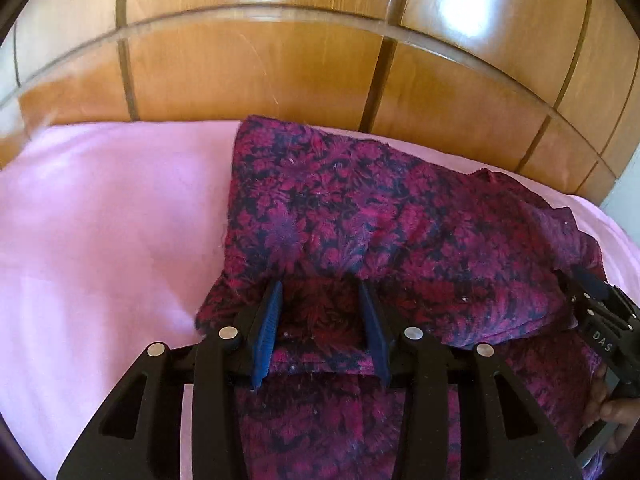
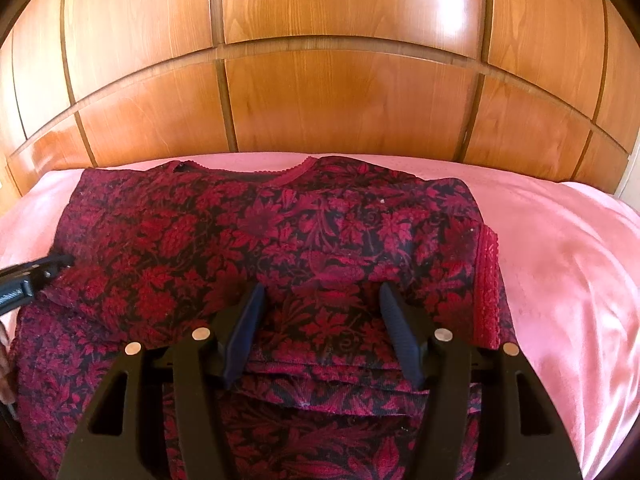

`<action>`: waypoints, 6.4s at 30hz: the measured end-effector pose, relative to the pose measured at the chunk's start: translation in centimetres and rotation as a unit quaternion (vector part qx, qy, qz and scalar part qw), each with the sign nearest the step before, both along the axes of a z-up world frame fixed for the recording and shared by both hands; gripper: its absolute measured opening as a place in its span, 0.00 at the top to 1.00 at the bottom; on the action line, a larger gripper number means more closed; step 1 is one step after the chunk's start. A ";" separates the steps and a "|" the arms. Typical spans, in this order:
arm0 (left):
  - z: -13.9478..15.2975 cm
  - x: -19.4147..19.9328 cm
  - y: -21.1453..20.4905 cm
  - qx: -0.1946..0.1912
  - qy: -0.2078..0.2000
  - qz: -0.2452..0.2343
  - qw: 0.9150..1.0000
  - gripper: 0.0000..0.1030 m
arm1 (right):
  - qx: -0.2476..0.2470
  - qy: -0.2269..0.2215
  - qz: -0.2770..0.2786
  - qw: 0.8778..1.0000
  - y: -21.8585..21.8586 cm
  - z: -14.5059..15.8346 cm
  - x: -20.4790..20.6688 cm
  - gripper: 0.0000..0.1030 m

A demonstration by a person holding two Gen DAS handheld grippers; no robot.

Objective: Fold small clothes

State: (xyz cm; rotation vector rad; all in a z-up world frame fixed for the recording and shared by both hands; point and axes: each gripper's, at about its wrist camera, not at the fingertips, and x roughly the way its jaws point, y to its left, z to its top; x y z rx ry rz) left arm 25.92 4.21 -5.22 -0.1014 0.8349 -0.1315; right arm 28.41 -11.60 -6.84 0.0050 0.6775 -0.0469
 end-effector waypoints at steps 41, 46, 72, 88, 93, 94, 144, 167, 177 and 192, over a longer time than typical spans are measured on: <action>2.0 -16.1 0.3 0.035 -0.063 0.019 0.997 0.41 | 0.060 0.058 -0.076 0.994 -5.4 1.4 -1.4 0.09; 1.6 -16.6 0.9 0.042 -0.061 0.021 0.997 0.41 | 0.161 0.088 -0.094 0.978 -8.8 -1.6 0.2 0.02; -3.3 -23.9 5.4 -0.039 0.053 -0.045 0.997 0.47 | 0.220 0.128 0.029 0.967 -8.0 -3.3 -23.1 0.23; 0.7 -25.5 8.4 -0.198 0.055 -0.114 0.972 0.86 | 0.297 0.132 0.113 0.939 -5.4 0.0 -28.5 0.80; 1.9 -22.0 9.1 -0.282 0.035 -0.092 0.954 0.87 | 0.330 0.070 0.107 0.935 -6.1 2.8 -25.2 0.80; 2.1 -20.8 8.9 -0.285 0.031 -0.087 0.954 0.87 | 0.332 0.064 0.098 0.936 -6.4 2.8 -24.8 0.80; -2.2 -17.5 10.1 -0.241 0.071 -0.085 0.964 0.90 | 0.232 0.069 -0.004 0.970 -9.4 2.8 -28.2 0.89; 2.1 -21.5 10.8 -0.155 0.022 -0.106 0.982 0.59 | 0.105 0.040 0.040 0.993 -5.4 6.7 -31.3 0.47; 1.5 -19.2 7.1 -0.099 0.002 -0.148 0.984 0.87 | 0.021 0.079 0.066 0.995 -2.9 5.2 -27.6 0.82; 6.3 -15.1 8.5 -0.137 -0.065 -0.098 0.984 0.89 | 0.120 0.010 0.039 0.992 -6.1 11.2 -23.6 0.83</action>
